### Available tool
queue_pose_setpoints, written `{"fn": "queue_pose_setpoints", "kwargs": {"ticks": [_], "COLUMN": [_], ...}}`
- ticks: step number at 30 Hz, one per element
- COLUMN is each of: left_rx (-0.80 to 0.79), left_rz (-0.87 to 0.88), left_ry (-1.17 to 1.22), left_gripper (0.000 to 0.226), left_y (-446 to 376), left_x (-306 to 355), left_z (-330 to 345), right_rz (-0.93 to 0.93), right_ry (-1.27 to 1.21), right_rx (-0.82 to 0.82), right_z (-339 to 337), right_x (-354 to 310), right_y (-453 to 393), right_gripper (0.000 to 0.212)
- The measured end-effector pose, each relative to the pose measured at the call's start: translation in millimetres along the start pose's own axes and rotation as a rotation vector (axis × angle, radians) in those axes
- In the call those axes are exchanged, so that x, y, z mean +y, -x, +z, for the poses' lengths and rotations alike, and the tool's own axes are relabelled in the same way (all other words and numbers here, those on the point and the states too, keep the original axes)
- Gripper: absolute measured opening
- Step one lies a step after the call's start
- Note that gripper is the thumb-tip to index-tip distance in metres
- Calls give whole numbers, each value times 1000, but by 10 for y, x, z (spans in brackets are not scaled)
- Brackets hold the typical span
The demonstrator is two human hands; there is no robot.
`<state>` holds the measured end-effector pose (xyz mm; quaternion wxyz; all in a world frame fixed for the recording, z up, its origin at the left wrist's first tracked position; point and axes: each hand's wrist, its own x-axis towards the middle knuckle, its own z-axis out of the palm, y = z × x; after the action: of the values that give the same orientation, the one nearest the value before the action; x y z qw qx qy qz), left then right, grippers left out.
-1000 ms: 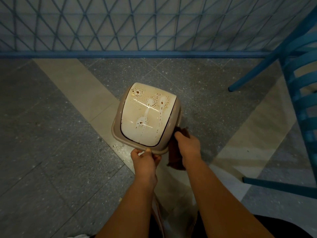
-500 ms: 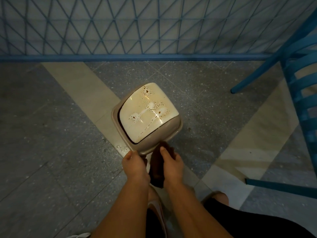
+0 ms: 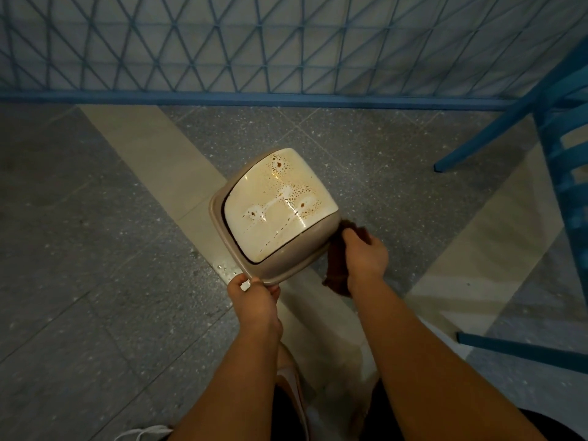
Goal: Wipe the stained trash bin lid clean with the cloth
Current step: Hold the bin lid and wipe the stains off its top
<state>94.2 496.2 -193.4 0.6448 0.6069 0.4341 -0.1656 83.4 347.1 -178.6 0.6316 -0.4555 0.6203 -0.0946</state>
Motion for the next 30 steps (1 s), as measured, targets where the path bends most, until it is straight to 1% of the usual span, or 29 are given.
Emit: {"fn": "queue_pose_setpoints", "kwargs": {"ticks": [3,5,7,8,11,12,14,16,18,21,23,25,28,30], "left_rx": [-23,-35,-41,-49,-79,-87,-98,-89,-66,-71,-136,-194,-212,-220], "left_rz": [-8,-6,-1,1,5,4,3,6,0,-47,-92,-124,-128,-112], "left_ry": [17,27,23,16,-14,-19,-28,-21,35,127,106,83,82,59], "left_gripper": [27,24,22,22,22,23,27,30,34,38,38,37,28,22], "left_y": [22,36,37,26,-34,-57,-92,-120,-182,-170,-71,31,57,92], "left_x": [19,22,35,51,110,128,148,194,241,232,141,70,43,64], "left_z": [-9,-9,-9,-14,-57,-64,-68,-69,-82,-78,-37,13,83,107], "right_rz": [36,98,140,143,129,113,82,75,89,145,177,206,213,181], "right_ry": [42,79,97,95,57,34,32,119,180,130,106,102,139,181], "right_rx": [-25,-103,-168,-171,-117,-92,-94,-146,-185,-194,-201,-205,-200,-188], "right_z": [17,80,131,137,63,16,-81,-127,-159,-220,-227,-200,-175,-194], "right_x": [139,356,543,570,392,268,55,-25,11,198,346,465,512,490], "right_y": [85,288,501,552,447,357,177,98,110,244,383,502,553,506], "right_gripper": [30,25,32,33,15,13,17,24,29,16,11,13,12,16]}}
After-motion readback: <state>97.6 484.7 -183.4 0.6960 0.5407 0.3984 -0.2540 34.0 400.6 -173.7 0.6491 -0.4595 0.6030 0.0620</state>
